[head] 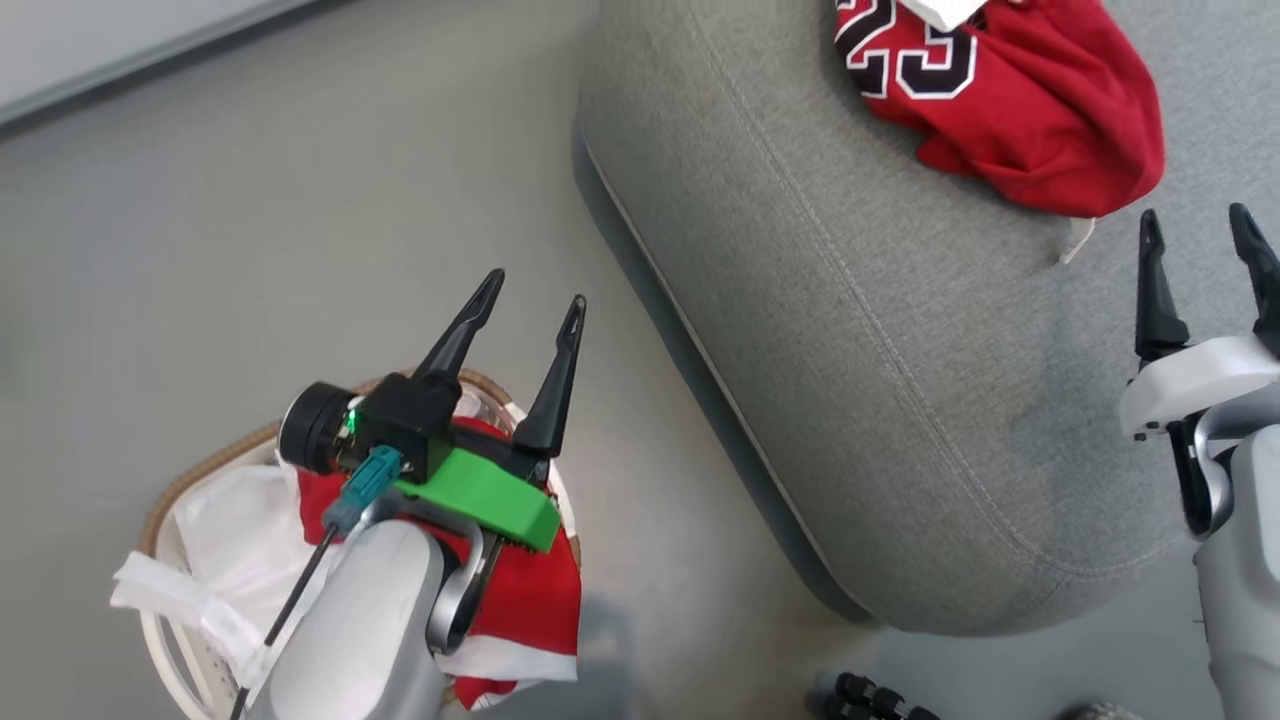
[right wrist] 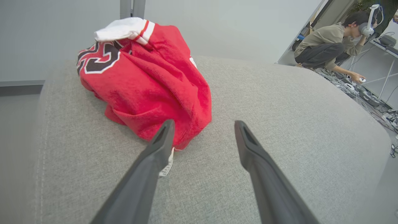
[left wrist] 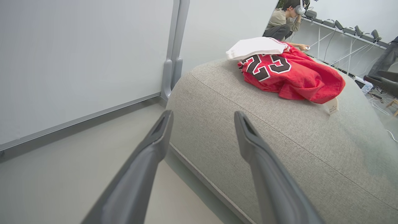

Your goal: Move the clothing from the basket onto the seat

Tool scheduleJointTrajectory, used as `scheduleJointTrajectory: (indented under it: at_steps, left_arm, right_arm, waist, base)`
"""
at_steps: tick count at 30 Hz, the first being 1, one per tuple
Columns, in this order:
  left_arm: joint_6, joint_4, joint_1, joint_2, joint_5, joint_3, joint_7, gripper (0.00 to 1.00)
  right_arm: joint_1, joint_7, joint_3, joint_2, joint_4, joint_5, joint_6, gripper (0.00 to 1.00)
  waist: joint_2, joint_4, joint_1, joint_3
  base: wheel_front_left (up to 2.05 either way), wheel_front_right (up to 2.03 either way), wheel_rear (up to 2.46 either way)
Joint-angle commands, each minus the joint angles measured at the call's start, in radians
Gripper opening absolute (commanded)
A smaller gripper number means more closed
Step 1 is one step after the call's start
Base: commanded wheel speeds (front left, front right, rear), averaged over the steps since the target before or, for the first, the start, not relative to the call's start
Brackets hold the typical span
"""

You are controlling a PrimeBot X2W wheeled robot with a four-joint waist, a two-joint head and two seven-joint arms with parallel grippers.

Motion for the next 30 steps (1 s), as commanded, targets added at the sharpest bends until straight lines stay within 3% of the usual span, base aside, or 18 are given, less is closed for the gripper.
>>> scheduleJointTrajectory:
  at_steps: [1, 14, 30]
  left_arm:
    - [-0.003, 0.0, 0.026, -0.006, 0.009, 0.016, -0.001, 1.0]
    - [-0.001, 0.021, 0.166, -0.054, 0.055, 0.215, -0.001, 1.0]
    - [0.012, 0.091, 0.292, -0.062, 0.108, 0.433, 0.0, 1.0]
  right_arm:
    - [0.023, -0.002, 0.009, 0.005, -0.021, 0.008, -0.001, 1.0]
    - [0.1, -0.002, 0.161, 0.08, -0.15, 0.062, -0.001, 1.0]
    - [0.211, -0.002, 0.23, 0.138, -0.135, 0.078, -0.001, 1.0]
  waist:
    - [0.0, 0.02, 0.0, -0.067]
    - [0.0, 0.164, 0.0, -0.218]
    - [0.0, 0.302, 0.0, -0.34]
  base:
    - [0.0, 0.0, 0.0]
    - [0.0, 0.0, 0.0]
    - [0.0, 0.0, 0.0]
